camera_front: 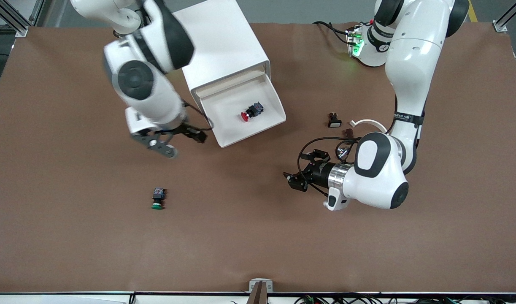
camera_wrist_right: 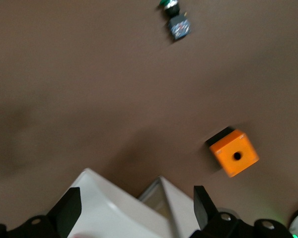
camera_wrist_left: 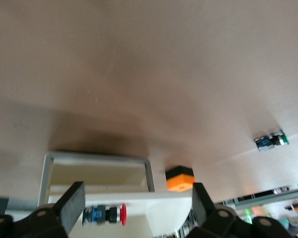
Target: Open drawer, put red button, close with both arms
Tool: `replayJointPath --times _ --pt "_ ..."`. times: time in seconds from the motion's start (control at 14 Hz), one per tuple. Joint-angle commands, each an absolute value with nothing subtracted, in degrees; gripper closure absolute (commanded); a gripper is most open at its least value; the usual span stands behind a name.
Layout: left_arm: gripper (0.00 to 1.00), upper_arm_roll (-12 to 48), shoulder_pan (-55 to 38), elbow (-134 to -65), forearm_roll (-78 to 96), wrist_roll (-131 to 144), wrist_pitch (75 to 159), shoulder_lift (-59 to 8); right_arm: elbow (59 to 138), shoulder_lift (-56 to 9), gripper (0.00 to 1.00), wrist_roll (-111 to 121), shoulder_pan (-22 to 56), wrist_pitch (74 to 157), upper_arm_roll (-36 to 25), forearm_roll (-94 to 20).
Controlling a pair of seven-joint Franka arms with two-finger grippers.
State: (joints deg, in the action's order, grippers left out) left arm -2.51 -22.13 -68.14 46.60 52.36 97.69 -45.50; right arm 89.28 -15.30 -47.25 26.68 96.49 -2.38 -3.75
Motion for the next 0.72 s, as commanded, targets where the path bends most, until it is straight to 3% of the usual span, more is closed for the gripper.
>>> replayJointPath --times 0.0,0.65 --pt "0.01 -3.3 -24.1 -69.5 41.3 50.5 102.1 -43.1 90.0 -12.0 0.0 -34.8 19.5 92.9 -1.2 -2.6" --pt "0.01 -3.2 -32.2 -72.3 22.7 51.8 113.5 -40.6 90.4 -9.1 0.0 -9.3 5.2 87.5 -1.3 -0.7"
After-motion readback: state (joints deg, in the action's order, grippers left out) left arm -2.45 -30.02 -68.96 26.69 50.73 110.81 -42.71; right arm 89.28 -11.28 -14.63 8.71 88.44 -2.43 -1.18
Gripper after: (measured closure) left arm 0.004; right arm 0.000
